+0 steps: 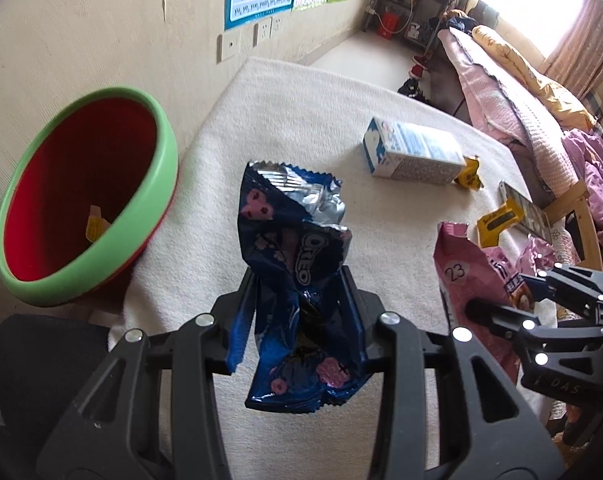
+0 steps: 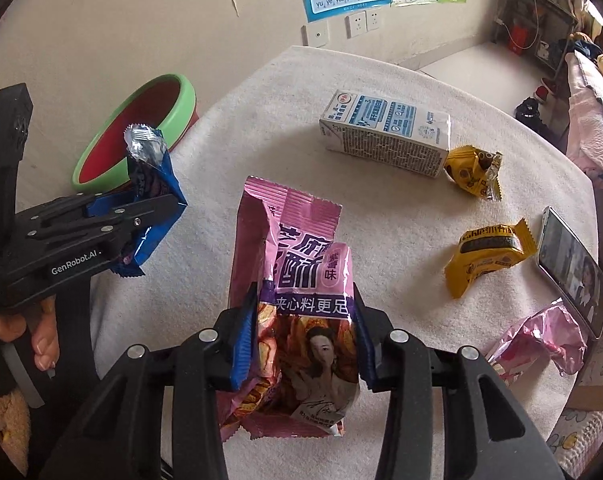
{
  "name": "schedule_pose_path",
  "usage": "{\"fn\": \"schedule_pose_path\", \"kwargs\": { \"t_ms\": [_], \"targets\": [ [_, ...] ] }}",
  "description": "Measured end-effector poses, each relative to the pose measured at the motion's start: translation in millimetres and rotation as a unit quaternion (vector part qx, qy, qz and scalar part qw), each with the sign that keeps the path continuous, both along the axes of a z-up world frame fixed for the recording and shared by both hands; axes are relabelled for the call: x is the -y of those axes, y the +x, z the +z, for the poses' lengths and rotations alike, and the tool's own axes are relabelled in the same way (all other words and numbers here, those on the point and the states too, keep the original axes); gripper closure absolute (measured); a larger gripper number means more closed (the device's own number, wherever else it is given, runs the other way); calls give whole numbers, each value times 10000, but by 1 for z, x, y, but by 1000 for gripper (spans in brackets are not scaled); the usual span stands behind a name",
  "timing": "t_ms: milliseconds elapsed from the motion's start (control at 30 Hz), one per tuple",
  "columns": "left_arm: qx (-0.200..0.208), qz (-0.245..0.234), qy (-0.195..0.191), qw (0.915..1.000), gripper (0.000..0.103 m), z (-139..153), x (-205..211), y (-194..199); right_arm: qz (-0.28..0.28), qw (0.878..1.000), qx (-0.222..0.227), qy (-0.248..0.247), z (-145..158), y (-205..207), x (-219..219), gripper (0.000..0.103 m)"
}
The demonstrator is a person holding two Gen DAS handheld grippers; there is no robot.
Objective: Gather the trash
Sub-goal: 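Lift and carry the Oreo wrapper toward the bin with the left gripper while the right carries the pink bag, then release the Oreo wrapper into the bin with the left gripper while the right releases the pink bag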
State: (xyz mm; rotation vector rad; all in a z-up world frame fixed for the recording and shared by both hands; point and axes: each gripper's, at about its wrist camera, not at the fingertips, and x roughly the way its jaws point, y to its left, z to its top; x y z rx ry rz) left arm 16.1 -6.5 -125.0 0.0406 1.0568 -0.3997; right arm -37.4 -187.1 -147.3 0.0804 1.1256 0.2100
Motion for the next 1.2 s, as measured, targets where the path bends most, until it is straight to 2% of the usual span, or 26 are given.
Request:
{"fn": "schedule_pose_path", "kwargs": {
  "t_ms": [400, 900, 1200],
  "targets": [
    [431, 365, -56, 9984, 65, 28, -26, 11, 77, 9994, 324, 11, 22, 7, -20, 62],
    [519, 884, 55, 9947, 65, 34, -68, 28, 527, 9962, 572, 399, 38, 38, -76, 62],
    [537, 1243, 172, 9906, 65, 40, -104, 52, 749, 9931, 647, 629, 43, 69, -109, 62]
  ]
}}
